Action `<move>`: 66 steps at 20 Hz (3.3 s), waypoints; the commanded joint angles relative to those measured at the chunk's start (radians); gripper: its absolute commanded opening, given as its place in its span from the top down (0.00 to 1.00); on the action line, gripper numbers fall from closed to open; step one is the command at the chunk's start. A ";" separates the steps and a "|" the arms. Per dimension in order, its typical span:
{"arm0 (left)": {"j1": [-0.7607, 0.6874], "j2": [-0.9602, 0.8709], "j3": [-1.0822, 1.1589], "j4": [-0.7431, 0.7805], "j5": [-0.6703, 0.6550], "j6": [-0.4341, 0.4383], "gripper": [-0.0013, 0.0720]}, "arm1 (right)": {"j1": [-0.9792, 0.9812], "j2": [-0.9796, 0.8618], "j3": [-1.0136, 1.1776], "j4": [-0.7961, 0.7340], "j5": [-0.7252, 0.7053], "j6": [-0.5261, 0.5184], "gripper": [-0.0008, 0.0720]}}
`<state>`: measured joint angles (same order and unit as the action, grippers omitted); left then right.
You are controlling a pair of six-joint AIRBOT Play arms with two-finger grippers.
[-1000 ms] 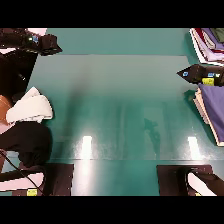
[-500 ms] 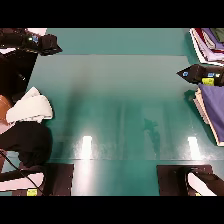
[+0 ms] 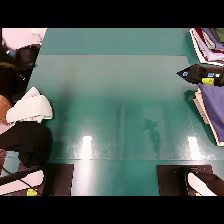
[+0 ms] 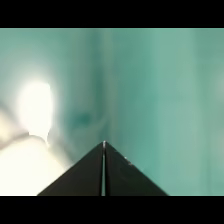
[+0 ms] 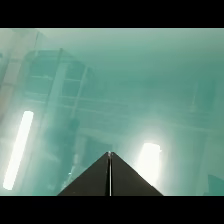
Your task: Fold the shirts.
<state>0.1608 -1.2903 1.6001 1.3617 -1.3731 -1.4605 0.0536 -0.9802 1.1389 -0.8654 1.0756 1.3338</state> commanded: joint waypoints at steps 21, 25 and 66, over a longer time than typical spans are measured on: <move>0.183 0.211 -0.286 0.094 0.164 -0.024 0.94 | -0.005 0.073 0.002 0.063 -0.136 0.001 0.97; 0.073 0.290 0.015 0.047 0.032 -0.024 0.94 | -0.005 0.161 0.004 0.088 -0.264 0.001 0.97; -0.338 -0.337 -0.316 -0.472 0.446 0.132 0.94 | -0.005 -0.199 0.487 -0.053 0.282 0.039 0.97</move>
<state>-0.1936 -1.6180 1.2530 0.9051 -0.9291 -1.3331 0.0490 -1.1408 1.6287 -0.9169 1.2907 1.3579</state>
